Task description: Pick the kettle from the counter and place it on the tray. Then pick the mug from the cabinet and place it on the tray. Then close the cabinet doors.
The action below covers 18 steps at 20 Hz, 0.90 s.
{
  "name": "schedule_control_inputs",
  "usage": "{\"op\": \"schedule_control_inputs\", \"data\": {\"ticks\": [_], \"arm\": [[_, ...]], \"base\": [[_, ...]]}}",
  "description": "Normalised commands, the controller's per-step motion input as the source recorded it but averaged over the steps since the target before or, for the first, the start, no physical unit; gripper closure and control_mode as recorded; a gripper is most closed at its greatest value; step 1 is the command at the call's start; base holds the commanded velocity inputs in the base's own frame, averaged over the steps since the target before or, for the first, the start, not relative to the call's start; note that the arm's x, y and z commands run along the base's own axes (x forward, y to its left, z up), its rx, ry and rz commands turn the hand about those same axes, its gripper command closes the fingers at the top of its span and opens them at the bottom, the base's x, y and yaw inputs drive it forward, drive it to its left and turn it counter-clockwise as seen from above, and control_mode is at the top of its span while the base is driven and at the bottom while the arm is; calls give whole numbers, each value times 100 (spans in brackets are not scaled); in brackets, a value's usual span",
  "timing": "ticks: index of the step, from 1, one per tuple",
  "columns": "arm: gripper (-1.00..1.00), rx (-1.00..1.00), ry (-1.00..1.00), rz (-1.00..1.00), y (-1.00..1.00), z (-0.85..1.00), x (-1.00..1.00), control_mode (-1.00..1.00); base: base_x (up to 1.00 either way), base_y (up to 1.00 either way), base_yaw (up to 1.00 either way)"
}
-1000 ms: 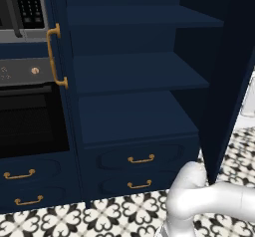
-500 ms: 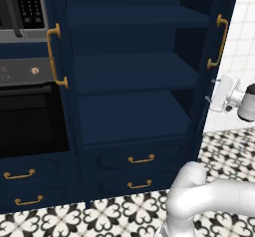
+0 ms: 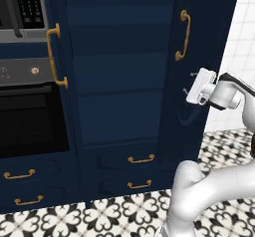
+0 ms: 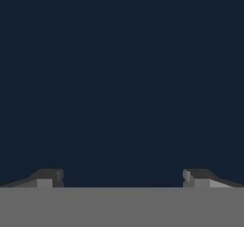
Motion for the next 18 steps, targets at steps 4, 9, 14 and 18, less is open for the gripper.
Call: {"op": "schedule_control_inputs", "data": {"ticks": [4, 9, 14, 18], "arm": [[-100, 2, 1, -6, 16, -4, 100, -100], [-100, 0, 2, -13, 13, -9, 100, -100], [-100, 0, 4, -17, 13, -12, 100, -100], [-100, 0, 7, -19, 10, -13, 100, -100]], "base": [[0, 0, 0], [0, 0, 0], [0, 0, 0], [0, 0, 0]]}}
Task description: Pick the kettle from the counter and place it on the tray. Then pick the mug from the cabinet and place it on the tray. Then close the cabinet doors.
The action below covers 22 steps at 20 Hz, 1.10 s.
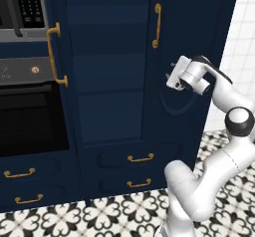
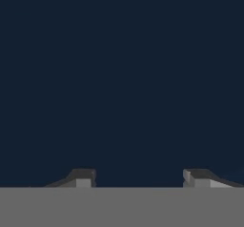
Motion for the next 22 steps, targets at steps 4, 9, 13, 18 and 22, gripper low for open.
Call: {"op": "schedule_control_inputs", "data": {"ticks": [4, 9, 13, 18, 22], "arm": [[-100, 0, 7, -19, 13, -10, 100, -100], [-100, 0, 10, -17, 3, -5, 73, -100], [-100, 0, 1, -1, 0, 38, -68, -100], [-100, -2, 0, 0, 0, 60, -100, -100], [-100, -3, -3, -1, 0, 47, -100, -100]], "base": [[0, 0, 0], [0, 0, 0], [0, 0, 0], [0, 0, 0], [0, 0, 0]]}}
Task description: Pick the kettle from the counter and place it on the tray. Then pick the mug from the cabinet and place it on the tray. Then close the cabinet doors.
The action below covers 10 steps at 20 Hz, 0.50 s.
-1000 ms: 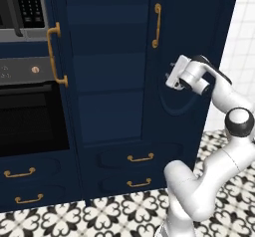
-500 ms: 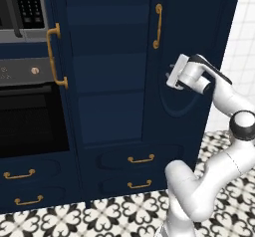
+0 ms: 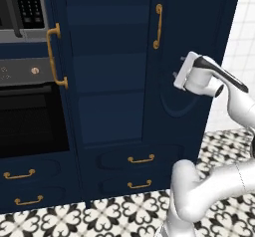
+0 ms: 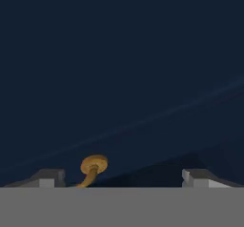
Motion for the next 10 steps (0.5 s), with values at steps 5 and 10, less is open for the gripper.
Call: {"op": "schedule_control_inputs", "data": {"ticks": [5, 10], "arm": [[-100, -19, 0, -2, 1, 48, -98, -100], [-100, -41, -1, 0, 12, 47, -99, -100]], "base": [[0, 0, 0], [0, 0, 0]]}}
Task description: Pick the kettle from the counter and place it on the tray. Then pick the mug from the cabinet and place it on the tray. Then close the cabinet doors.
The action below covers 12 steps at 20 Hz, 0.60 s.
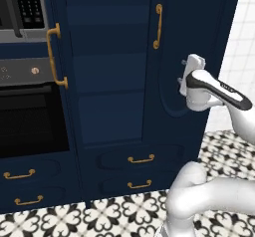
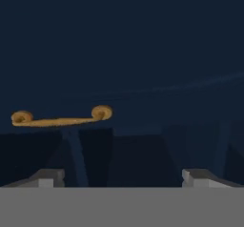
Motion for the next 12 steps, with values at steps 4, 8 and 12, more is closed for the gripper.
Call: {"op": "schedule_control_inputs", "data": {"ticks": [4, 8, 12], "arm": [[-100, -39, -6, 0, 19, 65, -92, -100], [-100, -38, -14, 0, 31, 88, -72, -100], [-100, -37, -10, 0, 33, 84, -78, -100]], "base": [[0, 0, 0], [0, 0, 0], [0, 0, 0]]}}
